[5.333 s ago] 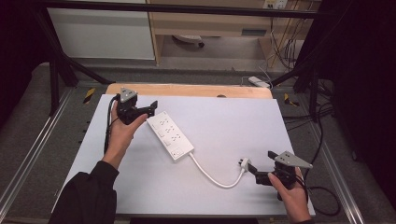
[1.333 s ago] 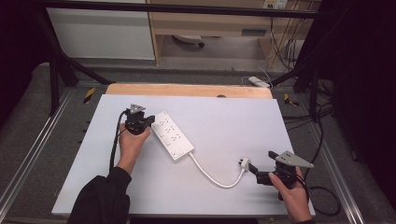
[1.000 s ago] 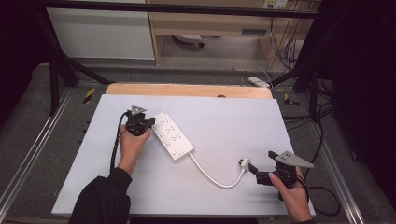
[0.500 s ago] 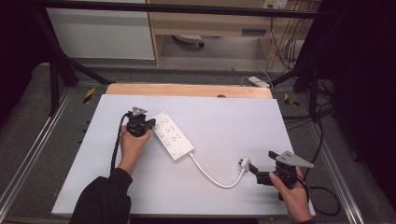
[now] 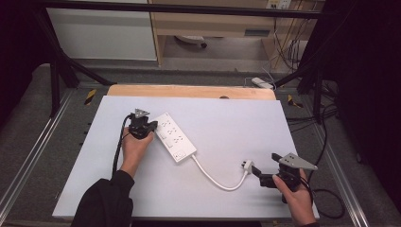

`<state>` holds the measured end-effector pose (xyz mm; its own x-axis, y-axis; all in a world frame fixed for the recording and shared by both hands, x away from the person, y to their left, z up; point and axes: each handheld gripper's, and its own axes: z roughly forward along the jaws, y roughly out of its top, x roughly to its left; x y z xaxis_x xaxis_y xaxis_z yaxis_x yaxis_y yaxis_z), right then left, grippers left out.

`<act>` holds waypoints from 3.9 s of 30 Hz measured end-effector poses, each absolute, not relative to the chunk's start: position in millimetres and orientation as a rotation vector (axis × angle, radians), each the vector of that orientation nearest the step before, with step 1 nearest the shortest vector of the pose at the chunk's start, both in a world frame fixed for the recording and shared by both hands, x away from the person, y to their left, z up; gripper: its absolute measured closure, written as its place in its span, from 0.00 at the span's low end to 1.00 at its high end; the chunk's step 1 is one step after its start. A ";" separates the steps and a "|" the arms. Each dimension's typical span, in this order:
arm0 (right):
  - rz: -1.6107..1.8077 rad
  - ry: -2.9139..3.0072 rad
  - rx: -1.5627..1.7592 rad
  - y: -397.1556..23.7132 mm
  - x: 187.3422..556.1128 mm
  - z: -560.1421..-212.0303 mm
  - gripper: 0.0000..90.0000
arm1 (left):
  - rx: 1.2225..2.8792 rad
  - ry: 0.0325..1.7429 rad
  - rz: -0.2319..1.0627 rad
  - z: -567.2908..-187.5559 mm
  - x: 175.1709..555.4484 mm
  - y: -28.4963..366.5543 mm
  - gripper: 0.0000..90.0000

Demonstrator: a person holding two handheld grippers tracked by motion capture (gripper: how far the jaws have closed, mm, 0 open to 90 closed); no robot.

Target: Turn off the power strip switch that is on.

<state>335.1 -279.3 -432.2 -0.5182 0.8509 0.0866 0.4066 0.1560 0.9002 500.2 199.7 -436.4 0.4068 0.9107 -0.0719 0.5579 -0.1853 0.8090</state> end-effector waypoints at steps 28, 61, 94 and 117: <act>1.338 1.998 1.189 -279.4 334.9 -432.2 0.02 | 1.846 1.254 0.564 -438.4 501.3 201.7 1.00; 1.332 1.999 1.185 -279.6 334.6 -432.5 0.02 | 1.830 1.262 0.551 -441.8 501.8 202.5 1.00; 1.338 1.996 1.188 -280.0 335.0 -432.4 0.02 | 1.780 1.227 0.531 -433.0 499.4 205.0 1.00; 1.337 1.996 1.190 -280.0 335.4 -432.7 0.02 | 1.683 1.219 0.586 -413.8 496.7 211.4 0.62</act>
